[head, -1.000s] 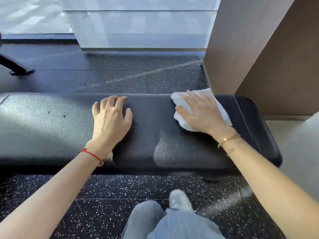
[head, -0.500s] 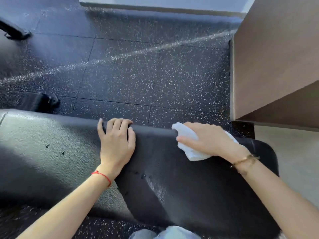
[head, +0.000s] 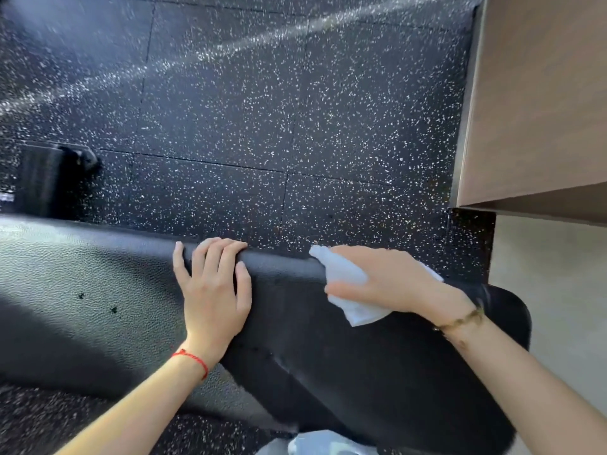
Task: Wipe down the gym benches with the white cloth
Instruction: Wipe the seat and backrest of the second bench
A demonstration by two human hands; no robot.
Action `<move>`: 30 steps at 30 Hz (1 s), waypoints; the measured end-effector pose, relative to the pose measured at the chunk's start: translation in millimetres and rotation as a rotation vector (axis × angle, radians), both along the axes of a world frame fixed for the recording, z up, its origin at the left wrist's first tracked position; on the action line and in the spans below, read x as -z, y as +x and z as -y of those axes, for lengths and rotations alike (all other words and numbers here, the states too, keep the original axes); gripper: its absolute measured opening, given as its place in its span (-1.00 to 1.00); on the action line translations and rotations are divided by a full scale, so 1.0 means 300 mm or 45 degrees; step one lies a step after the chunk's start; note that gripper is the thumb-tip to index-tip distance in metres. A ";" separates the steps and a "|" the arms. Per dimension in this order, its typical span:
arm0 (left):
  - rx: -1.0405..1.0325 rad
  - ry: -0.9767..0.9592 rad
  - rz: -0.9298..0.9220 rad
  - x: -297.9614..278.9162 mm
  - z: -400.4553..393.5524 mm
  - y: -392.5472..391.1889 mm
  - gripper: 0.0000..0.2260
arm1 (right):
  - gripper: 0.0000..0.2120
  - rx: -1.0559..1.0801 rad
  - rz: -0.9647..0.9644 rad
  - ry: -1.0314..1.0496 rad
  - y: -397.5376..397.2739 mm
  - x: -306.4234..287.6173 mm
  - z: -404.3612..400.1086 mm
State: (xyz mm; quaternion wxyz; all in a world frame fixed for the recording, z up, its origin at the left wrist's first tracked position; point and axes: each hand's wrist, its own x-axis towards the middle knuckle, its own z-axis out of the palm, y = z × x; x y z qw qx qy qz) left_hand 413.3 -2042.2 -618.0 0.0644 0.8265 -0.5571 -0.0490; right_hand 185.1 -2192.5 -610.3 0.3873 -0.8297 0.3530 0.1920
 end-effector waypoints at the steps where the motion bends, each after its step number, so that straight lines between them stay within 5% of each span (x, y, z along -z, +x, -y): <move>1: 0.000 0.000 -0.003 0.002 0.000 0.000 -0.71 | -0.53 0.012 -0.020 0.040 -0.008 0.000 0.010; 8: 0.018 -0.008 0.013 0.017 -0.004 0.004 -0.66 | -0.47 -0.084 0.105 0.185 0.256 0.009 -0.018; 16: 0.022 0.027 0.033 0.004 -0.002 0.000 -0.68 | -0.70 0.072 -0.059 0.073 -0.065 -0.029 0.010; 20: 0.013 0.095 0.070 -0.004 0.003 -0.009 -0.68 | -0.46 0.006 -0.020 0.118 0.019 -0.028 0.008; 24: 0.000 0.151 0.078 -0.021 0.008 -0.019 -0.67 | -0.46 -0.017 -0.002 0.122 0.085 -0.042 -0.011; 30: 0.132 0.133 -0.017 -0.045 0.071 -0.150 -0.69 | -0.47 0.138 -0.214 0.173 -0.293 -0.064 0.086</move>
